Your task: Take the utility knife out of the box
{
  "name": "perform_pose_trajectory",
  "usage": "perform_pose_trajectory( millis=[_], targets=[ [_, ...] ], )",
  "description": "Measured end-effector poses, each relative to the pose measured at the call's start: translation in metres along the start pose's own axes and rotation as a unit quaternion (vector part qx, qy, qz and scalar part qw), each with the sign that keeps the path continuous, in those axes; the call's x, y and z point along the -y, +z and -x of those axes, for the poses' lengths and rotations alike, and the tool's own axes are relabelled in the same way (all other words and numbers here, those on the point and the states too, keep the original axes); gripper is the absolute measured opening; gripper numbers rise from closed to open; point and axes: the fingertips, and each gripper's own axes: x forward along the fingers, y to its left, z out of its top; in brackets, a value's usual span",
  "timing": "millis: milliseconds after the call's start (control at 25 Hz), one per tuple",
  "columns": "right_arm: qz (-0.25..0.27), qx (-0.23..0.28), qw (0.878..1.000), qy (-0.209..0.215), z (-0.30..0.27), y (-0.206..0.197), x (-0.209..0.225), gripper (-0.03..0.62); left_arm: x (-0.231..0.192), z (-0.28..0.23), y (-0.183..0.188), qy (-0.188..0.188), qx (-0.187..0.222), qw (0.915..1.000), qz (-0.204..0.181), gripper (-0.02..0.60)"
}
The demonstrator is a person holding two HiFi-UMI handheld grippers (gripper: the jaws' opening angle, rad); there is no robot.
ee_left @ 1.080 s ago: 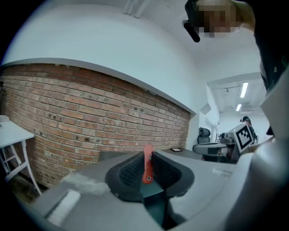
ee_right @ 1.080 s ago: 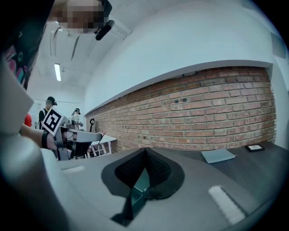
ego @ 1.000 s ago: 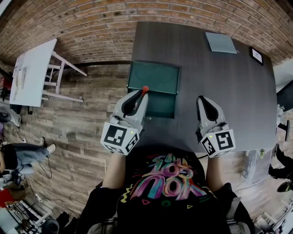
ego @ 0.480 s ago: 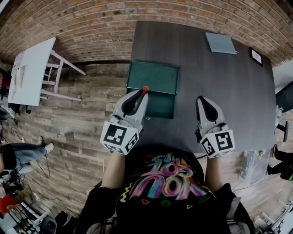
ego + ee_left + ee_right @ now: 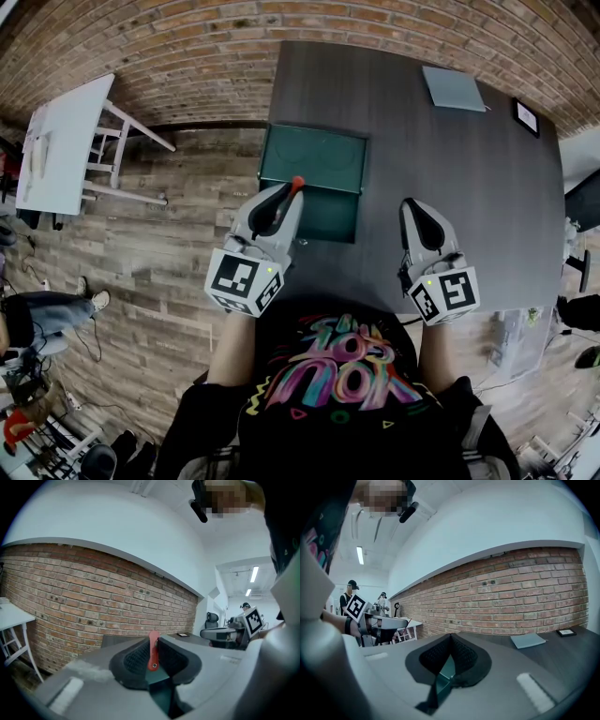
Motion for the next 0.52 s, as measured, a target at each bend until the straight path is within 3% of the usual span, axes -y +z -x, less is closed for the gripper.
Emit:
perform_pose_trajectory(
  millis=[520],
  targets=[
    [-0.001, -0.003, 1.0, -0.001, 0.0008, -0.0003, 0.0014, -0.002, 0.0012, -0.002, -0.0015, -0.002, -0.003, 1.0, 0.0, 0.051]
  ],
)
